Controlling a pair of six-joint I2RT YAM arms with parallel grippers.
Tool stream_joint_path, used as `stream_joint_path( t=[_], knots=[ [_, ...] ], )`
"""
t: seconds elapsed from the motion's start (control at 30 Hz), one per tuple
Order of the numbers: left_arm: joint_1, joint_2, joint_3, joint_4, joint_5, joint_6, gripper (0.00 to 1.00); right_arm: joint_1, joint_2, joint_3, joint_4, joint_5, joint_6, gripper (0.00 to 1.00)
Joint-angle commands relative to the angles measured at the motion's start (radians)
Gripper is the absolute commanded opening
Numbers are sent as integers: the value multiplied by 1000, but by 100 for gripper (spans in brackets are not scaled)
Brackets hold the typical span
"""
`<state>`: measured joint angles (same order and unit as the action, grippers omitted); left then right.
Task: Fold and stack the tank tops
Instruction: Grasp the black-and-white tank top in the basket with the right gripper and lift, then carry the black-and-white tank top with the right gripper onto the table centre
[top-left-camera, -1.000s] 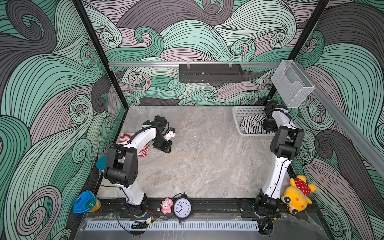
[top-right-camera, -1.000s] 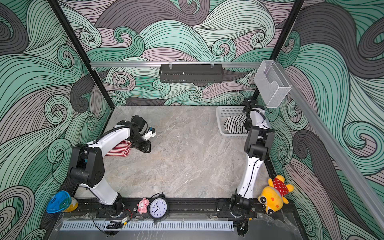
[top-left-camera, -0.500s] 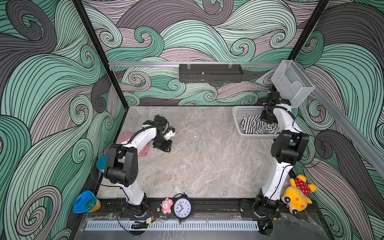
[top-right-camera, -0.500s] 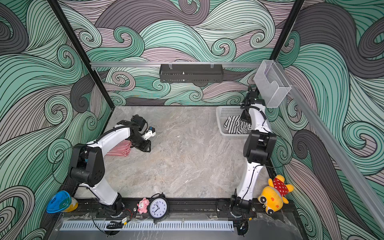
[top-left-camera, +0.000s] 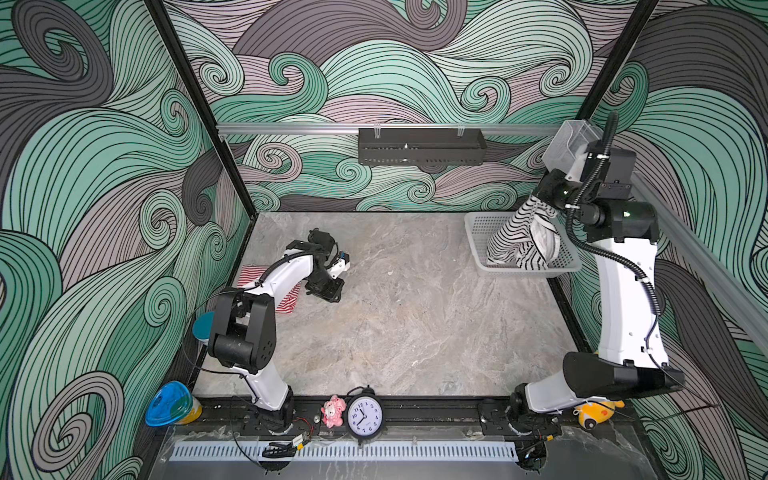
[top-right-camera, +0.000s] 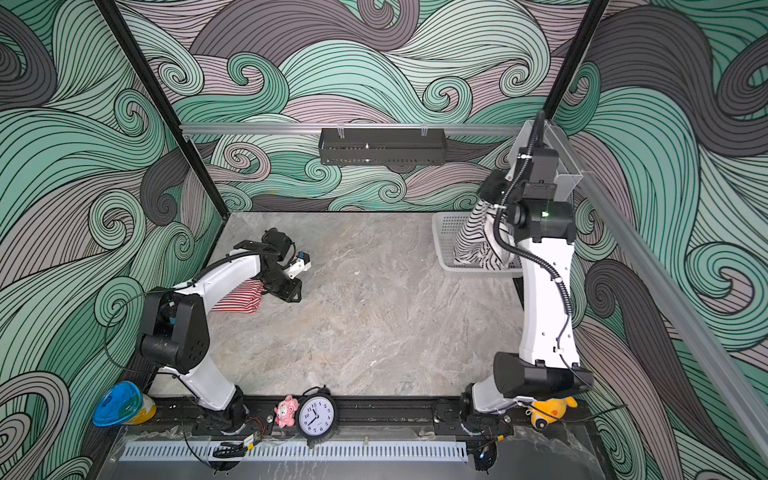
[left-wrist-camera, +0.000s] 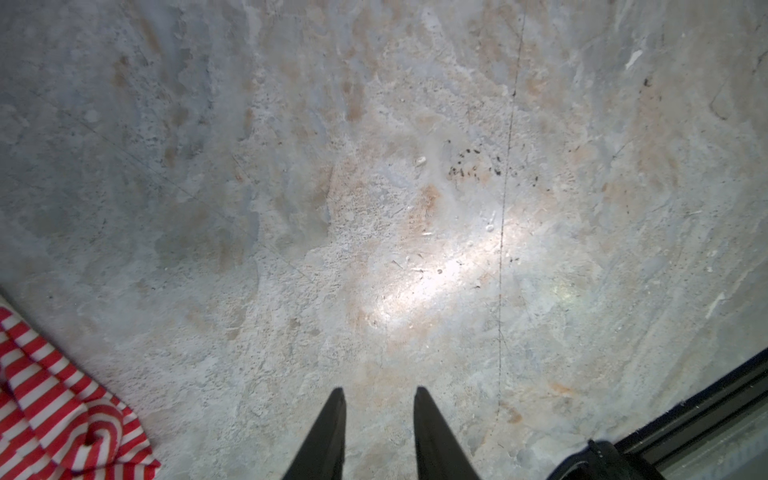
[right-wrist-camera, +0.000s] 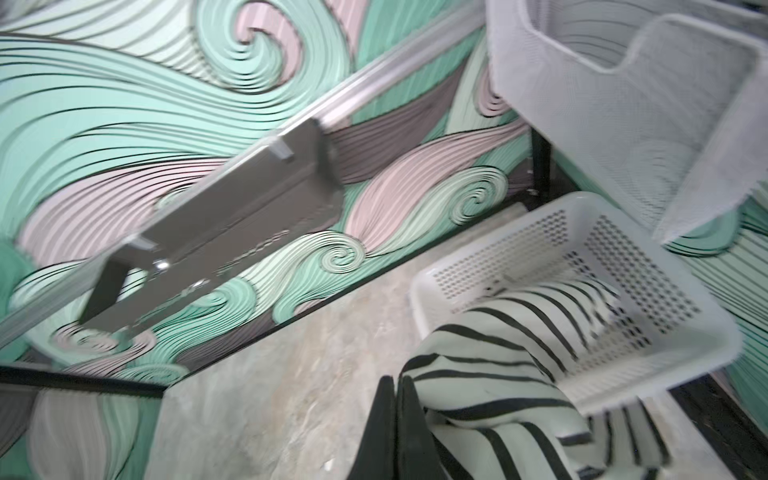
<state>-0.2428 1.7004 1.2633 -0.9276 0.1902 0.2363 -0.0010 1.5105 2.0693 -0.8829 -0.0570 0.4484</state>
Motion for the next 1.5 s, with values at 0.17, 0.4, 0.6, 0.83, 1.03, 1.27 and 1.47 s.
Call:
stream_joint_path(
  t=[0.17,0.4,0.6,0.83,1.03,1.27,1.47],
  knots=[
    [-3,-31,14,10,-33,-15,31,240,-53,123,31,12,-17,0],
    [-2,-57,-9,41,-68,-31,31,379,91,193,91,-14,-37,0],
    [0,-63,-24,46,-85,-31,31,459,259,180,146,-46,7,0],
    [11,-68,-58,52,-111,-19,31,601,450,20,273,-173,103,0],
    [41,-75,-77,58,-154,-15,31,739,668,135,218,-202,131,0],
    [71,-70,-78,38,-154,-8,32,780,759,203,210,-376,115,60],
    [68,-38,-51,21,-44,16,33,767,484,-169,339,-245,82,74]
  ],
)
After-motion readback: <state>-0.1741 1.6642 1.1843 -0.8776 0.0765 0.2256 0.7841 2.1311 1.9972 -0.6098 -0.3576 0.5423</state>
